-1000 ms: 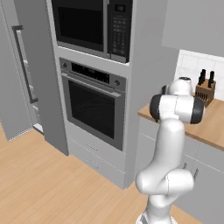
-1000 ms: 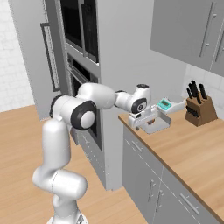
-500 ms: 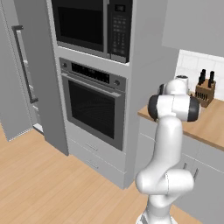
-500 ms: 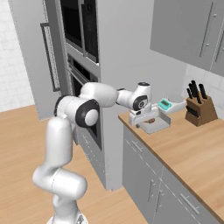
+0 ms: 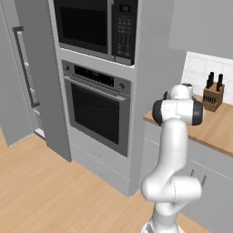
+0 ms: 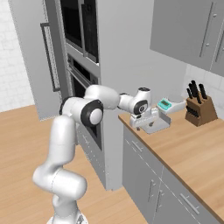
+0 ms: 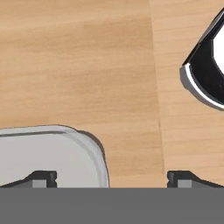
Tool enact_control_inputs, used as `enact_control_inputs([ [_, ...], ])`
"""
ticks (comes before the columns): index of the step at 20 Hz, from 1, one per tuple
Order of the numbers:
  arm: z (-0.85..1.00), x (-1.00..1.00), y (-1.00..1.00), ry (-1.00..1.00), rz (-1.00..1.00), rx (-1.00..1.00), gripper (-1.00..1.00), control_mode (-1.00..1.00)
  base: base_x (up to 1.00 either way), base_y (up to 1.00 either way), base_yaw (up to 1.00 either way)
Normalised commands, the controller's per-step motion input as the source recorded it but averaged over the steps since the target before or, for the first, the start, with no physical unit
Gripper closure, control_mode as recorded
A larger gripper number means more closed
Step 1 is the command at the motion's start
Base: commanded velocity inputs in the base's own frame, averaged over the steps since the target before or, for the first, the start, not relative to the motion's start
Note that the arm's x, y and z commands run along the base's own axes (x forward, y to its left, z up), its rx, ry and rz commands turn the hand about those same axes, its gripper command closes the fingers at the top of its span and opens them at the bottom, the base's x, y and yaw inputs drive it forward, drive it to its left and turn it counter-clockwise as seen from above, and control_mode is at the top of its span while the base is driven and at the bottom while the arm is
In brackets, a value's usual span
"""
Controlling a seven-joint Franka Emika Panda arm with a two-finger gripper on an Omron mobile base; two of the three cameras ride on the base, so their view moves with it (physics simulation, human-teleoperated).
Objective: Take the meat container that has the chicken drumstick and place it on the second highest rack of the freezer. Then take the vegetable container that has the corn and lime and place it on the highest rack of the freezer.
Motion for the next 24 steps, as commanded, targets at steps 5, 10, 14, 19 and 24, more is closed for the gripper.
enact_control_inputs([
  [5, -0.04, 0.04, -0.04, -0.02, 0.0, 0.0, -1.0, -1.0, 0.0, 0.0, 0.0],
  [10, -0.22, 0.01, 0.0, -0.06, 0.0, 0.0, -1.0, -1.0, 0.0, 0.0, 0.0],
  [14, -0.37, 0.01, 0.0, -0.04, 0.0, 0.0, -1.0, -1.0, 0.0, 0.0, 0.0],
  [19, -0.41, 0.03, 0.01, -0.05, 0.0, 0.0, 1.0, -1.0, 0.0, 0.0, 0.0],
  [24, -0.07, -0.15, 0.0, 0.0, 0.0, 0.0, 1.0, -1.0, 0.0, 0.0, 0.0],
])
